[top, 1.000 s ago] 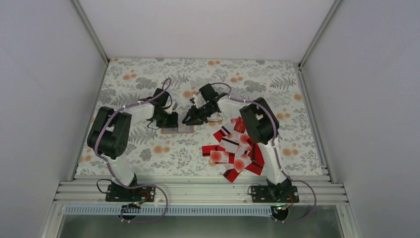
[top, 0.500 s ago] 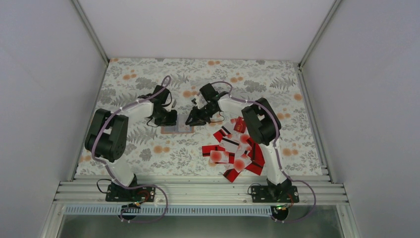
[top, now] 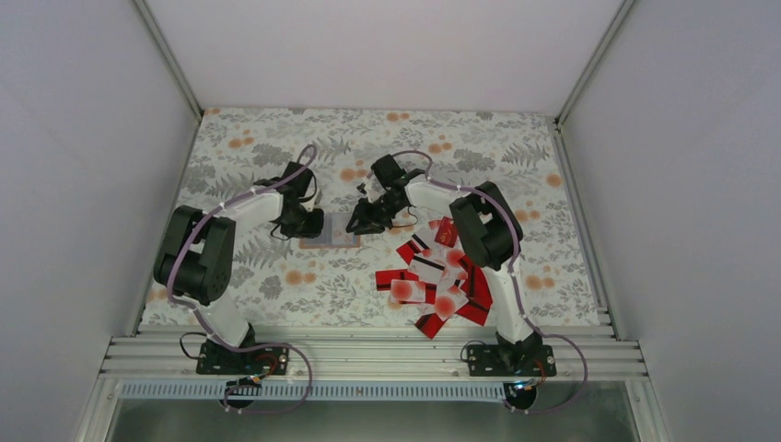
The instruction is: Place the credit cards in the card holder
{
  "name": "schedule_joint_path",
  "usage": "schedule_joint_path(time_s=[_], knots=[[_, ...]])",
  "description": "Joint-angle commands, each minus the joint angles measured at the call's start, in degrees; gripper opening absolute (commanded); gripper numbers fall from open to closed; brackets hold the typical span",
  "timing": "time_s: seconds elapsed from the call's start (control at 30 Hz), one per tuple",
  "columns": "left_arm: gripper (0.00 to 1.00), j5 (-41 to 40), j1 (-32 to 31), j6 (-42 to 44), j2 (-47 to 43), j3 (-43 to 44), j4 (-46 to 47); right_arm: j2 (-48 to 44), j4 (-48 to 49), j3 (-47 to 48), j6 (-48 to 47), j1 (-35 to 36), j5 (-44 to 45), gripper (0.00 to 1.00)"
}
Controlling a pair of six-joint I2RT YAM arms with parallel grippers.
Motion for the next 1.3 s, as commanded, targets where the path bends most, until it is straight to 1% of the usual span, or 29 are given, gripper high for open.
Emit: schedule_joint_path(time_s=[0.0,0.2,0.37,0.5,0.83,1.1,1.27], knots=[[0.03,-2.57,0.27,0.64,0.65,-2.39,0.18,-0.35,-2.21,0.68,-0.74,0.03,2.39,0.29],[0.03,-8.90,0.67,-1.39,-1.72,-4.36,-2.03,0.92,-1.60,0.22,-0.10,0.03,2.27,0.29],[0.03,-9.74,1.19,-2.46,-2.03,-6.35,-1.77,1.91,-1.61,-0.13,0.70,0.03,2.58,0.29],[0.03,-8.26,1.15,-2.64,-1.55,-7.71,-0.61,2.42,-0.87,-0.03,1.48,0.03,1.72,0.29],[0.03,-2.50,1.16,-1.14,-0.21,-9.71,2.62,4.03,3.65,-0.05,5.00,0.12,-5.07,0.30],[0.03,0.05,1.17,-0.71,-0.15,-10.82,3.76,5.04,9.13,0.32,8.78,0.42,-10.60,0.30],[0.03,1.64,1.19,-0.55,-0.18,-11.24,4.51,5.57,10.44,1.76,9.11,0.86,-12.43,0.30]])
